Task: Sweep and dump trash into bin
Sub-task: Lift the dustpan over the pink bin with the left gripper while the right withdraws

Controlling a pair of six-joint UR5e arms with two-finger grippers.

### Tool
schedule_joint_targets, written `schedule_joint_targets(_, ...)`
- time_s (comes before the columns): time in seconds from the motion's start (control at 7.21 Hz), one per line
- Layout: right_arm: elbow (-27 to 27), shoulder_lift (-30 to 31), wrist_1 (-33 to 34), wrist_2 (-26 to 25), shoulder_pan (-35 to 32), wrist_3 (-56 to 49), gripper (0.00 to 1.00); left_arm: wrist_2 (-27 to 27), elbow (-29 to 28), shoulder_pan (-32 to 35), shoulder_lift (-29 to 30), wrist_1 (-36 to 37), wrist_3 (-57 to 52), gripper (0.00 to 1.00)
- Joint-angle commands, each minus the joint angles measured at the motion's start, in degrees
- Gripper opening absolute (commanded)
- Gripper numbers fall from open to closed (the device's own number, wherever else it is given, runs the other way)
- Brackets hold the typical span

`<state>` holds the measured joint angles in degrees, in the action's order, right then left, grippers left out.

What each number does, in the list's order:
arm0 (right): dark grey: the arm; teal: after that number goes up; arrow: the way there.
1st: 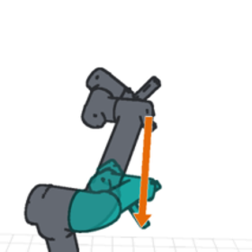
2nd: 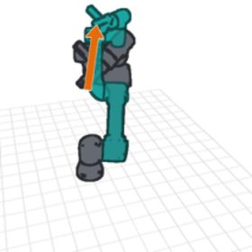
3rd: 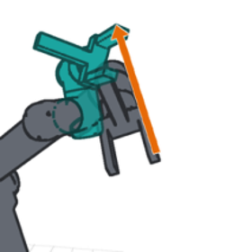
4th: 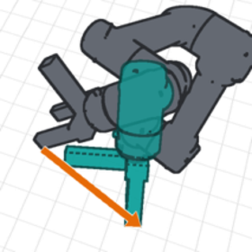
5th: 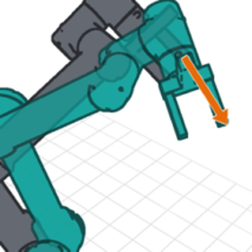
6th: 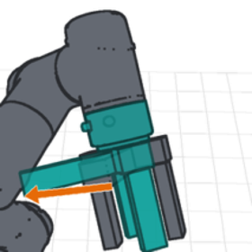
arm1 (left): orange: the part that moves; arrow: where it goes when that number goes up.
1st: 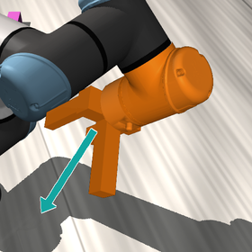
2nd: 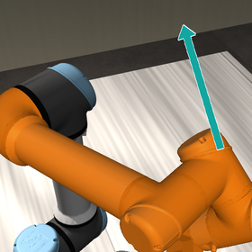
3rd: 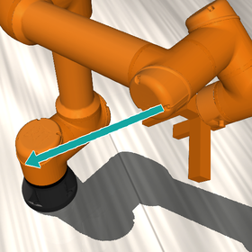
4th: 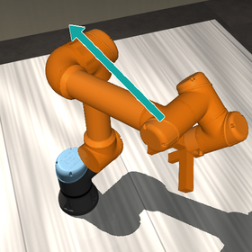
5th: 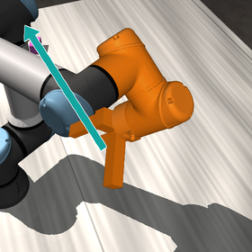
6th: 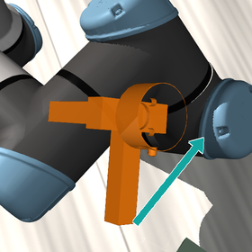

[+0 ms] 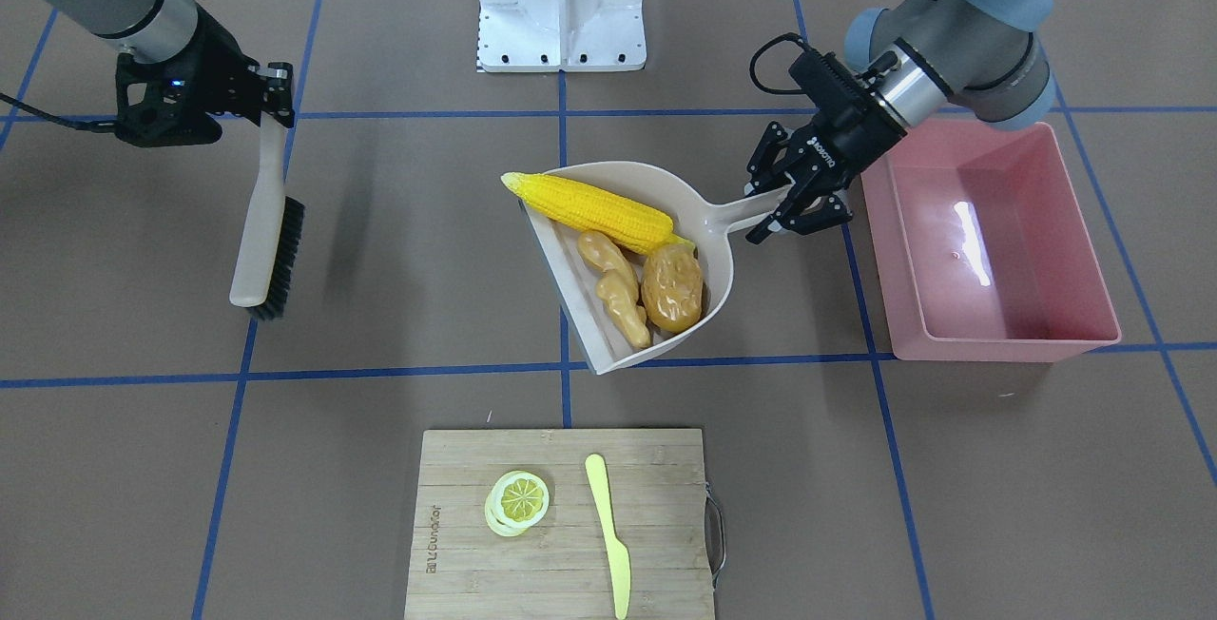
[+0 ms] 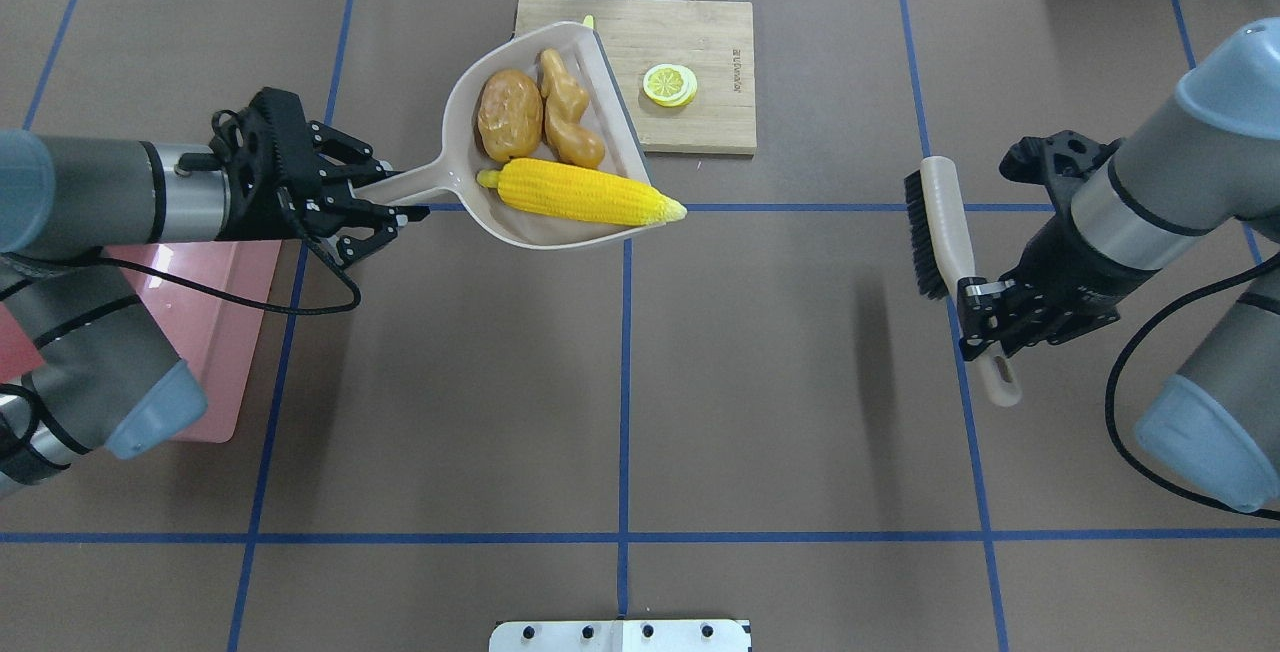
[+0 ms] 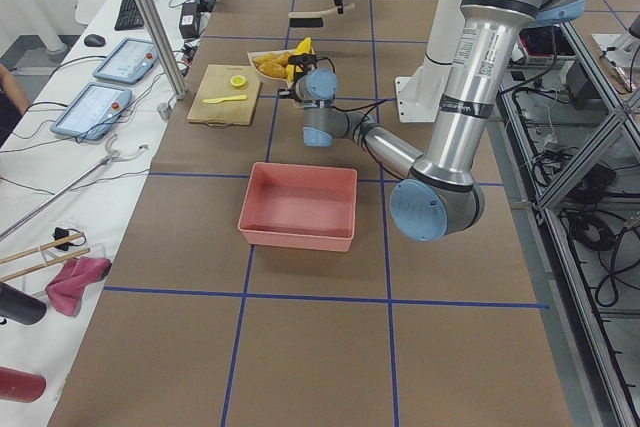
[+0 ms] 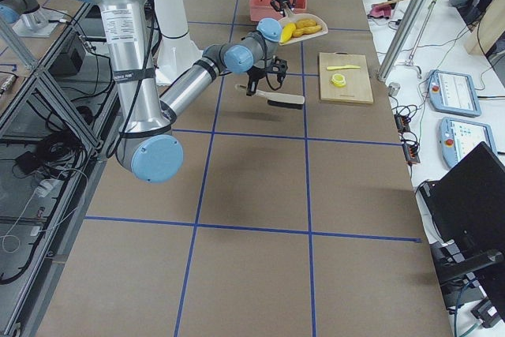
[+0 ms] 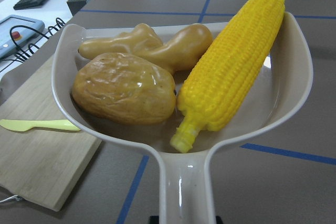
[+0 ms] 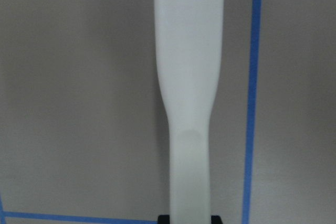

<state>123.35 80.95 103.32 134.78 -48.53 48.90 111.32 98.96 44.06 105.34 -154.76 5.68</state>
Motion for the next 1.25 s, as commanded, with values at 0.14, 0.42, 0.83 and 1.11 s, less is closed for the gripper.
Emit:
schedule_joint_targets(0.14,3.21,10.23,8.39,-0.57,-5.77,-20.98,0.0,0.03,8.51,5.32,-6.09,5.25,1.34,0.0)
schedule_joint_targets(0.42,2.34,16.14,7.51,-0.48,-6.58,-22.62,0.0,-0.14,12.9,7.95,-9.96,7.53,2.31,0.0)
schedule_joint_targets(0.83,-5.64,18.89,-7.32,-1.36,-6.58,-21.22,0.0,-0.49,20.9,10.95,-17.42,12.03,8.34,0.0)
schedule_joint_targets(1.11,-10.47,18.72,-15.21,-2.68,-6.93,-19.03,0.0,-2.34,25.12,11.66,-24.35,12.03,14.15,0.0)
